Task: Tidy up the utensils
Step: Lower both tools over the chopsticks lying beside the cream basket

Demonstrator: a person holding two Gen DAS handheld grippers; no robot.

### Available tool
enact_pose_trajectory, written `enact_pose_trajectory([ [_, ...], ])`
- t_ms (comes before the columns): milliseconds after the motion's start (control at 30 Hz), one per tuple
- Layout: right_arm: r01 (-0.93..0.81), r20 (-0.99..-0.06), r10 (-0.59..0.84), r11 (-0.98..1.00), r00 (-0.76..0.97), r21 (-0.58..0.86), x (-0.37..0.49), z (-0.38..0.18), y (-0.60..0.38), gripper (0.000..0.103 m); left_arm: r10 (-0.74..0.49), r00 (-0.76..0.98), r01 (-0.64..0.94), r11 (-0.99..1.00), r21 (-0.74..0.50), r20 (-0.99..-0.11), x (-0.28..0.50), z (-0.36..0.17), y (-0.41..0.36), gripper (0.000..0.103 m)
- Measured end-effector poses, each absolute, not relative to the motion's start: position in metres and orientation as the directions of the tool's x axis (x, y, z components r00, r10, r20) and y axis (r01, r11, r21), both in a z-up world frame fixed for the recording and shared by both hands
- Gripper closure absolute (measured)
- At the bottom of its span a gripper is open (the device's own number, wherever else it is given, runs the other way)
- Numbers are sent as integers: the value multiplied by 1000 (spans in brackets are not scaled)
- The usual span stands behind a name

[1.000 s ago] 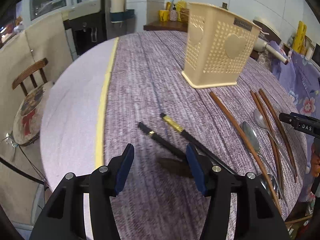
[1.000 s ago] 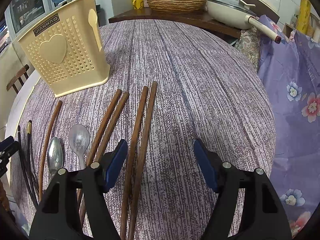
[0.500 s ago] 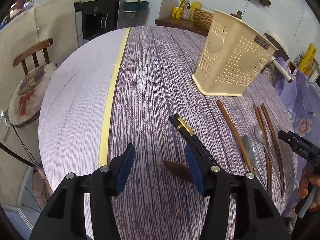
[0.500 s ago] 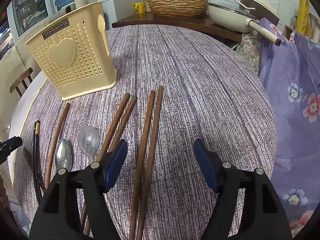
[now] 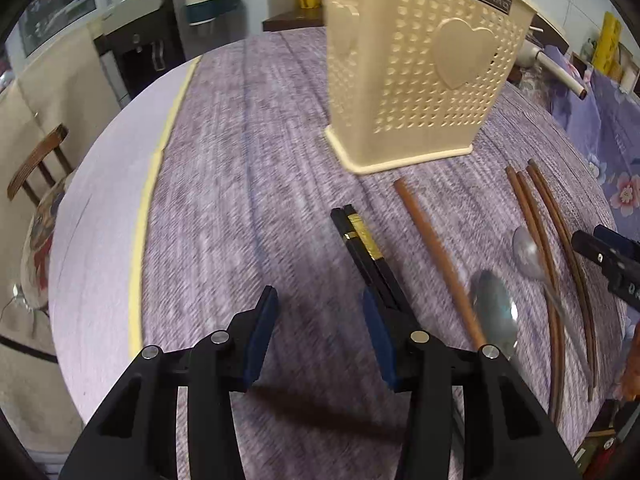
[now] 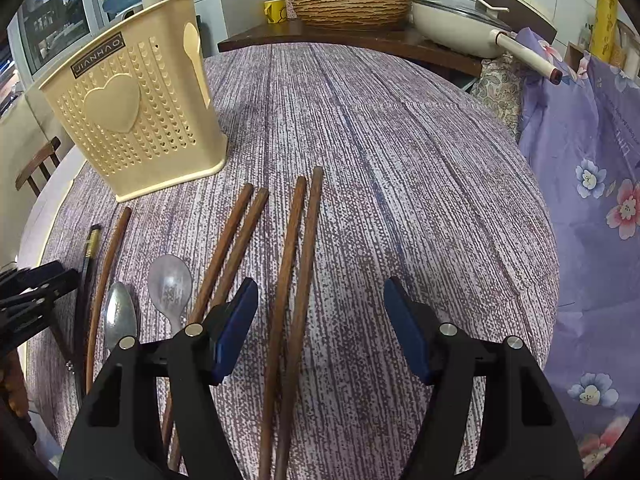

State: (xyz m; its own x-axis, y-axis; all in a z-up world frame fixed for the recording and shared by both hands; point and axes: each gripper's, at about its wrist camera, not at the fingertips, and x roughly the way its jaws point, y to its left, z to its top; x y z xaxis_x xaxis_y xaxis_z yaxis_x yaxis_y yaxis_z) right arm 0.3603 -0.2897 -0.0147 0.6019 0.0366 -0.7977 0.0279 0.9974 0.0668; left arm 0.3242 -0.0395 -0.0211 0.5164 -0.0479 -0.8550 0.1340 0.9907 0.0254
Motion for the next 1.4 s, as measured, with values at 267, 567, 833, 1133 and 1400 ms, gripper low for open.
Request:
enact_pose_trajectory([
  [267,39,-795,28,997,606,65,361,-11,-296,38,-48,567,90,996,4,-823,327,-11,-39,58],
  [567,56,-815,5,997,579,46,373,-23,-294,54,-30,575,66,998,10,-818,314,-12,-27,58],
  [833,107,-822,-63,994,566,-3,396,-27,-300,58,-51,560,85,996,-4,-827,309,-13,-28,58],
  [1133,100,-823,-42,995,567,18,406,-27,-297,61,-35,561,142,988,55,-827,311,-18,-57,59],
  [1400,100,-820,-44,995,571,16,401,-27,-296,61,-2,540,101,993,62,-842,312,-20,-50,60],
])
